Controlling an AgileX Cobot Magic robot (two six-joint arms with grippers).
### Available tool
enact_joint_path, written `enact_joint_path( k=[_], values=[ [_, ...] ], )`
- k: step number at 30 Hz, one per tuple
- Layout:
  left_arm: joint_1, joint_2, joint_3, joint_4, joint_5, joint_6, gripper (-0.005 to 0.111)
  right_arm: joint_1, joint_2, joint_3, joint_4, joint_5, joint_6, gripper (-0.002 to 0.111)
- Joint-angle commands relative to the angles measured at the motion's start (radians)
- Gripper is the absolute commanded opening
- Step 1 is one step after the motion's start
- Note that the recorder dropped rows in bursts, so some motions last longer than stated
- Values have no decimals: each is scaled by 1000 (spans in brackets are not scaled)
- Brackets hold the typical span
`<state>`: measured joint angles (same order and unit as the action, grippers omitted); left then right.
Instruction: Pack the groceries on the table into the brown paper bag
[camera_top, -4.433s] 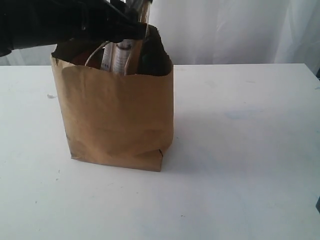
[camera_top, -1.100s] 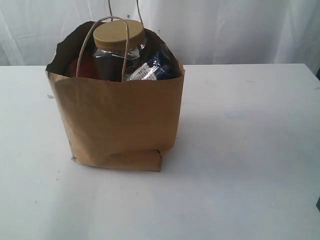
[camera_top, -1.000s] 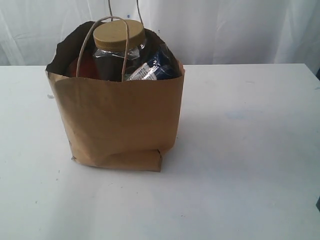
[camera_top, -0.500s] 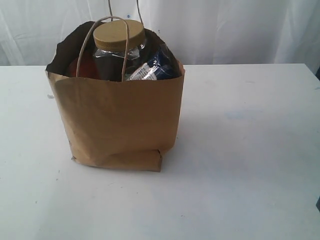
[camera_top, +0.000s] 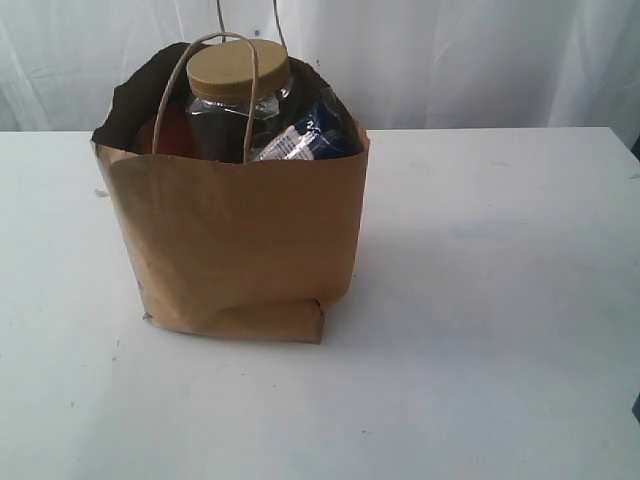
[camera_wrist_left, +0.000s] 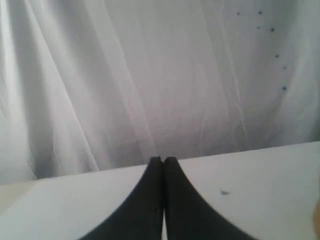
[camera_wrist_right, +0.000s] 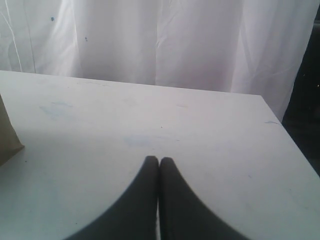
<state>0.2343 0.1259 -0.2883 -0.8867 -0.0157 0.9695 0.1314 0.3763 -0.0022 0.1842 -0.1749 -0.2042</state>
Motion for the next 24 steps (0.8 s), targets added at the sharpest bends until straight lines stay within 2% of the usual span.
enact_joint_path(
  k=[1, 2, 3, 5, 6, 14, 17, 20, 24],
  values=[
    [3, -21, 36, 557, 169, -947, 0, 2, 4, 2, 3, -6, 0, 0],
    [3, -21, 47, 709, 200, -1122, 0, 2, 4, 2, 3, -6, 0, 0],
    [3, -21, 58, 809, 208, -1202, 0, 2, 4, 2, 3, -6, 0, 0],
    [3, -21, 93, 956, 180, -1264, 0, 2, 4, 2, 3, -6, 0, 0],
    [3, -26, 108, 976, 161, -1264, 0, 2, 4, 2, 3, -6, 0, 0],
    [0, -126, 288, 973, -31, -1255, 0, 2, 4, 2, 3, -6, 0, 0],
    [-26, -126, 288, 973, 167, -1241, 0, 2, 4, 2, 3, -6, 0, 0],
    [-62, -126, 288, 978, 308, -1219, 0, 2, 4, 2, 3, -6, 0, 0],
    [-101, -126, 288, 992, 292, -1094, 0, 2, 4, 2, 3, -6, 0, 0]
  ],
)
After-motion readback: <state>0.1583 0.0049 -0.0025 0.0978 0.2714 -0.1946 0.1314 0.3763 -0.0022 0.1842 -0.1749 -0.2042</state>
